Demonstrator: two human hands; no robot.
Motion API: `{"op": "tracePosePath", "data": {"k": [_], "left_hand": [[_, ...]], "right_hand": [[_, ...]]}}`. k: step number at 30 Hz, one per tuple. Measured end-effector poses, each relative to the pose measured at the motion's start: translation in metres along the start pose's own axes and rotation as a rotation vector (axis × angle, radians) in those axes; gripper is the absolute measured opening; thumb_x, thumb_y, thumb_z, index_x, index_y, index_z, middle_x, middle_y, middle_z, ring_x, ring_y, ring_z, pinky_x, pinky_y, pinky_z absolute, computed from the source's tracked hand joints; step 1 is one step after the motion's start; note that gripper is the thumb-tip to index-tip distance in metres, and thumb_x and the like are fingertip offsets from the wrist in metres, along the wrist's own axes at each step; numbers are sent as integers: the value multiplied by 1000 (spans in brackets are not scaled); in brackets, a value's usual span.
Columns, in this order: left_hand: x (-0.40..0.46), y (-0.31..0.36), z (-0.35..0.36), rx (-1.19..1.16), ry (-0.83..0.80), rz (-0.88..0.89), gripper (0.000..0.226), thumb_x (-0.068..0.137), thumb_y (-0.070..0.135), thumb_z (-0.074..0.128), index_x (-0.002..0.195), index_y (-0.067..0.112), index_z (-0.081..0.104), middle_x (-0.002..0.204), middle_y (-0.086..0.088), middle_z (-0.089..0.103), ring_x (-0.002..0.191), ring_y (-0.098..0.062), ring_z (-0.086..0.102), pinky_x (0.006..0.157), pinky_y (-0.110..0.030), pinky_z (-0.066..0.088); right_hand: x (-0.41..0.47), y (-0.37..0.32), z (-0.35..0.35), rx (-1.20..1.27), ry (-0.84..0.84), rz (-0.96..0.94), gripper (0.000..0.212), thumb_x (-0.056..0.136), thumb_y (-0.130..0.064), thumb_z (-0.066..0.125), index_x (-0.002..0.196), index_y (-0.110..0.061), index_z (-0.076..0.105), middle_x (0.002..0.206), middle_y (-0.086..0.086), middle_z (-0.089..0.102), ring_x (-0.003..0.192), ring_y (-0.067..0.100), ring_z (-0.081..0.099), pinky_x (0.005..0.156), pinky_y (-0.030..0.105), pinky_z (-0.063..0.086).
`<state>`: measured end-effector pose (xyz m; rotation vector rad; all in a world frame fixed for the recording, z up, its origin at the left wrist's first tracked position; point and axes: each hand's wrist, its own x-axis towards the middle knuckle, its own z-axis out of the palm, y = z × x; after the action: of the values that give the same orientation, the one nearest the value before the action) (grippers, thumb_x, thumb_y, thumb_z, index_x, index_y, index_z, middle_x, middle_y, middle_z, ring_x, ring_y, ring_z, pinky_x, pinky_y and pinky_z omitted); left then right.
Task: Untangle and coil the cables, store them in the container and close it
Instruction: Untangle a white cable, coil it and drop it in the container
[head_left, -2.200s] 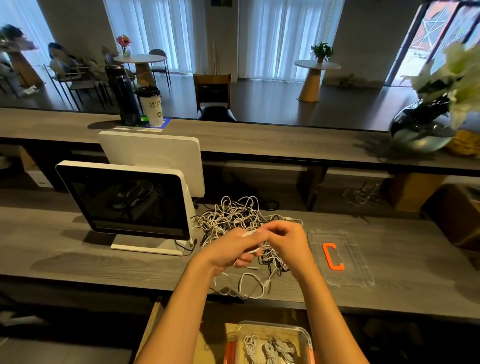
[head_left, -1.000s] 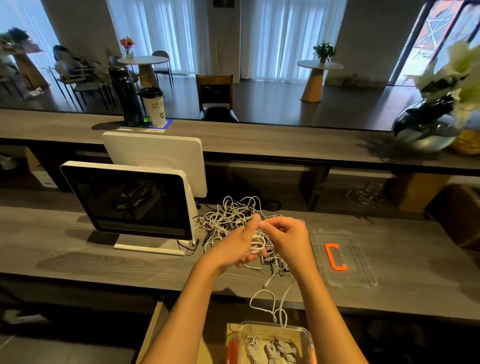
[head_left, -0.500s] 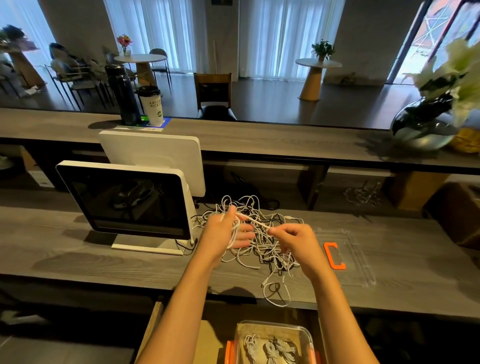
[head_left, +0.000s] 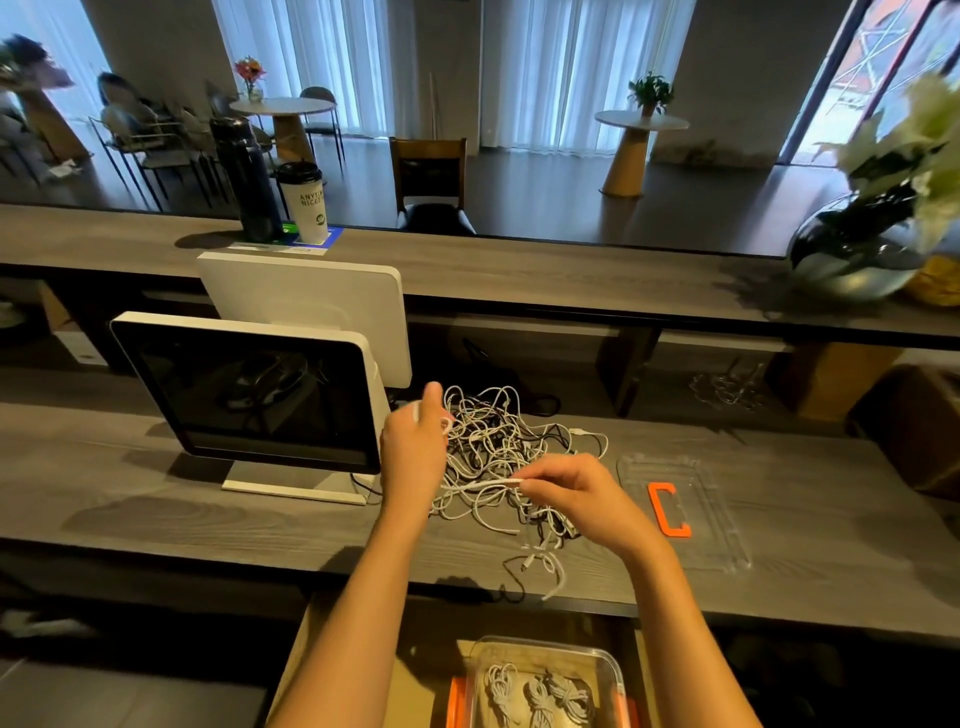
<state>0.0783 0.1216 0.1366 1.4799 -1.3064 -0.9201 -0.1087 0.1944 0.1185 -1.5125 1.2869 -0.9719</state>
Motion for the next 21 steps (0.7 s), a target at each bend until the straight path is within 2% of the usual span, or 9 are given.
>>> {"op": "tracePosePath", "data": {"k": [3, 5, 7, 10, 13, 15, 16, 19, 21], "left_hand": [[-4, -1, 8, 293, -252, 83, 70, 101, 55, 33, 77, 0, 68, 63, -7, 60, 63, -22, 57, 63, -33, 40], [-9, 2, 11, 278, -439, 26, 74, 96, 64, 25, 75, 8, 68, 61, -1, 61, 59, -15, 56, 60, -28, 40], [-15, 3, 12, 176, -598, -84, 83, 86, 76, 19, 79, 9, 67, 61, 0, 61, 54, -12, 52, 54, -26, 38], [-19, 4, 11, 48, -823, -187, 82, 91, 75, 17, 84, 11, 68, 59, 3, 56, 50, -8, 43, 48, -21, 31], [-19, 2, 10, 48, -999, -93, 58, 96, 65, 40, 76, 17, 65, 59, 6, 51, 49, -7, 39, 46, -19, 30], [-17, -1, 11, 55, -1043, -50, 39, 98, 48, 54, 70, 22, 61, 57, 7, 50, 49, -7, 40, 47, -20, 31], [-16, -3, 11, 48, -1035, -53, 38, 100, 44, 54, 68, 23, 59, 56, 7, 49, 48, -7, 40, 47, -20, 31], [-14, -5, 12, -2, -901, -65, 42, 102, 43, 49, 71, 17, 61, 56, 4, 52, 48, -11, 44, 46, -21, 37], [-13, -4, 11, -36, -769, -89, 46, 104, 41, 46, 79, 7, 66, 61, -8, 62, 51, -19, 58, 48, -26, 47]], "right_hand": [[6, -7, 3, -20, 65, -76, 18, 96, -15, 62, 97, -24, 77, 80, 7, 69, 72, 18, 58, 67, 33, 49], [9, -10, 3, -22, 150, -94, 19, 96, -15, 62, 94, -26, 77, 73, -2, 68, 65, 9, 56, 61, 26, 45], [12, -9, 3, -21, 221, -94, 19, 96, -14, 63, 90, -25, 77, 67, -10, 66, 60, 3, 53, 59, 22, 43], [14, -3, 3, 7, 314, -79, 18, 92, -16, 69, 80, -26, 77, 62, -2, 63, 56, 10, 52, 57, 31, 43], [16, 2, 4, 11, 352, -62, 14, 89, -18, 73, 77, -24, 76, 64, 11, 64, 57, 18, 52, 57, 38, 43], [16, 3, 4, 24, 379, -38, 11, 87, -18, 75, 76, -19, 76, 65, 10, 65, 58, 16, 54, 58, 37, 44], [16, 3, 4, 32, 388, -28, 11, 86, -20, 76, 75, -17, 76, 64, 10, 65, 58, 17, 54, 58, 36, 44], [14, 4, 4, 43, 399, 8, 16, 86, -25, 76, 74, -14, 76, 60, 12, 62, 56, 18, 51, 56, 33, 42], [15, 6, 4, 53, 394, 49, 17, 87, -25, 75, 74, -14, 75, 57, 7, 59, 55, 17, 49, 54, 32, 40]]}}
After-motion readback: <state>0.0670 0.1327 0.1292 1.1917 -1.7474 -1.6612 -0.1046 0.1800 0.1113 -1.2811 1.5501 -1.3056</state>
